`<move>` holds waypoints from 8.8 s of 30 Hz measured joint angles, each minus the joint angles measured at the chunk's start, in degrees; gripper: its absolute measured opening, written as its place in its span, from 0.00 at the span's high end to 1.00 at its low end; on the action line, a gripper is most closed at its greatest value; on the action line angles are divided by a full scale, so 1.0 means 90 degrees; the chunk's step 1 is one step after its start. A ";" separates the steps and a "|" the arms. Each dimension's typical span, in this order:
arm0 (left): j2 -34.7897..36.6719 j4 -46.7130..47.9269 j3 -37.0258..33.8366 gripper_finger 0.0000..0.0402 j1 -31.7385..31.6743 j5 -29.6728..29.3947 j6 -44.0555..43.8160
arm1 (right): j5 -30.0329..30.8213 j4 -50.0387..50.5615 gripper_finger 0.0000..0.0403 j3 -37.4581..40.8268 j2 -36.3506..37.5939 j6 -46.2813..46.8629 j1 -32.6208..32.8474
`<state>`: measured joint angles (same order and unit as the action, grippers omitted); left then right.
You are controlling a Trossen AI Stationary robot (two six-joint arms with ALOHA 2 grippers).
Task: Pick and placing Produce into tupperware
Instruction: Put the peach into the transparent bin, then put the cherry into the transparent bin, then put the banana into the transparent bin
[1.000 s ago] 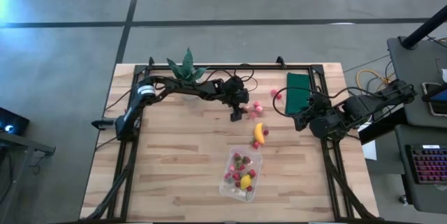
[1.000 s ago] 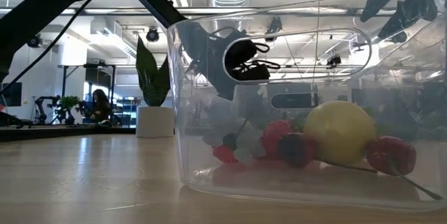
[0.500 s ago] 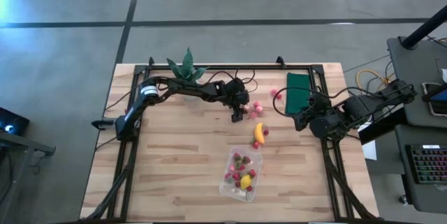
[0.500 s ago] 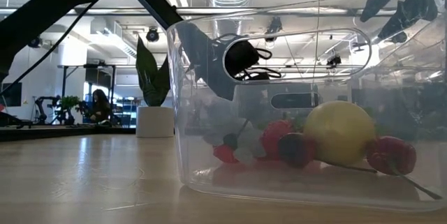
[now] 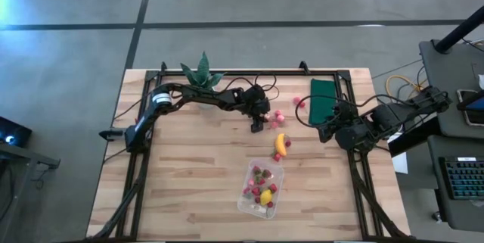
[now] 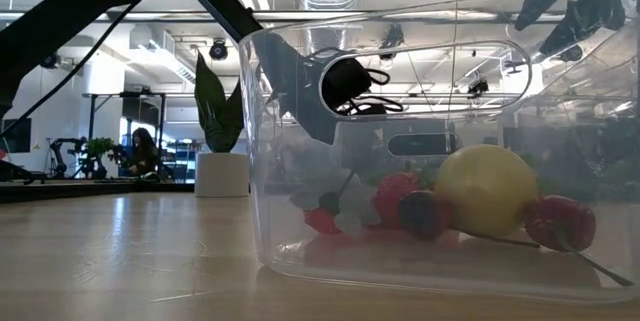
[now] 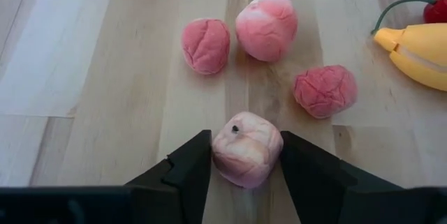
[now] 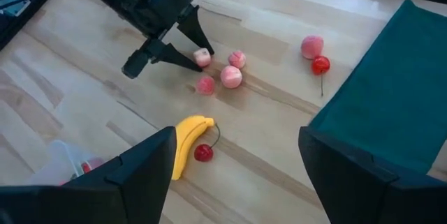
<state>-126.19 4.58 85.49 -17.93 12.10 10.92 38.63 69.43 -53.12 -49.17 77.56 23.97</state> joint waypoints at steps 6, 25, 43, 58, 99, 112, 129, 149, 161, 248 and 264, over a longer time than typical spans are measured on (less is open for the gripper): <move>0.0000 0.0000 0.0000 0.62 0.0000 0.0002 -0.0002 | 0.0000 -0.0178 0.26 0.0000 0.0000 -0.0013 0.0000; 0.0125 0.0150 -0.0012 0.73 0.0014 -0.0056 -0.0029 | 0.0000 -0.0190 0.29 0.0000 -0.0012 -0.0117 0.0000; 0.1837 0.0466 -0.0182 0.78 0.1915 -0.0679 -0.1176 | -0.0996 -0.0234 0.29 0.0000 -0.0152 -0.0363 0.0002; 0.1983 0.0945 -0.0582 0.75 0.3947 -0.1369 -0.4081 | -0.1868 -0.0234 0.29 0.0000 -0.0641 -0.0236 0.0002; 0.2994 0.1856 -0.1135 0.23 0.3366 -0.1135 -0.4282 | -0.3458 -0.2657 0.29 0.0872 -0.2694 -0.1048 -0.1517; 0.4392 0.2407 -0.2373 0.23 0.3422 -0.1788 -0.4683 | -0.3811 -0.3655 0.35 0.0872 -0.4102 -0.2230 -0.2658; 0.6083 0.2395 -0.3622 0.23 0.3218 -0.3077 -0.5010 | -0.3981 -0.4118 0.50 0.0726 -0.4826 -0.2137 -0.2667; 0.6025 0.2371 -0.3837 0.23 0.3203 -0.3045 -0.5013 | -0.4175 -0.4075 0.80 0.0724 -0.4539 -0.2067 -0.2544; 0.6033 0.2372 -0.3837 0.23 0.3215 -0.3036 -0.5013 | -0.4313 -0.3833 0.79 -0.0757 -0.3411 -0.2384 -0.1112; 0.6407 0.2945 -0.4051 0.23 0.2963 -0.3010 -0.3841 | -0.3552 -0.2238 0.64 -0.1987 -0.5628 -0.0865 -0.2109; 0.6404 0.3079 -0.4210 0.23 0.2951 -0.3025 -0.4591 | -0.4412 -0.3887 0.60 -0.2525 -0.4941 -0.1125 -0.0500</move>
<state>-68.55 32.29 47.61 8.62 -15.13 -30.40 -1.08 34.45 -75.85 -93.63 67.44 19.47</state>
